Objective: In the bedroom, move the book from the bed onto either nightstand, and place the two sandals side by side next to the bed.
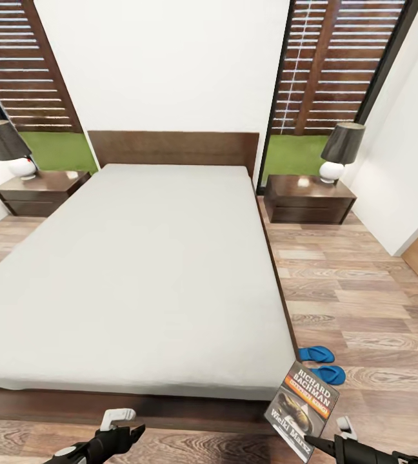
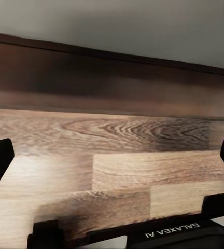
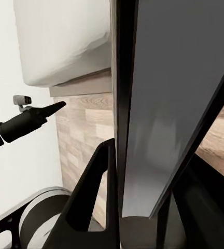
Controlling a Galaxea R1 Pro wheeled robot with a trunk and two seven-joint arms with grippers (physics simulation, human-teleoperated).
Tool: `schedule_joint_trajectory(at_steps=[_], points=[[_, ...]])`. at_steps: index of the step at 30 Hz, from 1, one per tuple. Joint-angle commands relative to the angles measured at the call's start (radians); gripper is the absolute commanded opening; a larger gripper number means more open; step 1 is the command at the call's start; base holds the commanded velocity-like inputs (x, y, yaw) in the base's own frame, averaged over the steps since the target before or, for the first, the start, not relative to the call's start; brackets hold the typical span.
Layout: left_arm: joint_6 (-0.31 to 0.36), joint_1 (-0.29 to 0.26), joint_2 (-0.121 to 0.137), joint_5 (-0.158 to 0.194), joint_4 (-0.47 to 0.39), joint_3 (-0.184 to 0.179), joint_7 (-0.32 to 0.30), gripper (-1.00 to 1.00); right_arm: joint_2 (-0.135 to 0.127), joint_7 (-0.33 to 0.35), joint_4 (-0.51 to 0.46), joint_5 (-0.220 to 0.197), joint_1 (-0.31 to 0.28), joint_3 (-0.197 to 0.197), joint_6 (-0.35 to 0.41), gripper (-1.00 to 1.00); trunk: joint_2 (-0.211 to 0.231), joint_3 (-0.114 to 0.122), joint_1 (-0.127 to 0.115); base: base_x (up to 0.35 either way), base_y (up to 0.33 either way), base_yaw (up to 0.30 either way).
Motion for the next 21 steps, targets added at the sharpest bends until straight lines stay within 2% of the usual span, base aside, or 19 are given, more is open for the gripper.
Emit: schedule_joint_trajectory(at_steps=[1,21], points=[[-0.001,-0.001,-0.003,0.007,0.001,0.001,-0.004,1.00,0.000,0.002,0.000,-0.009,0.000,0.004,0.012,-1.00,0.007,0.003,-0.004,0.000,0.000,0.000],[-0.002,0.001,-0.006,0.008,0.001,0.002,-0.003,1.00,0.004,0.000,0.000,-0.010,0.000,0.004,0.004,-1.00,0.147,0.065,-0.081,0.000,0.000,0.000]])
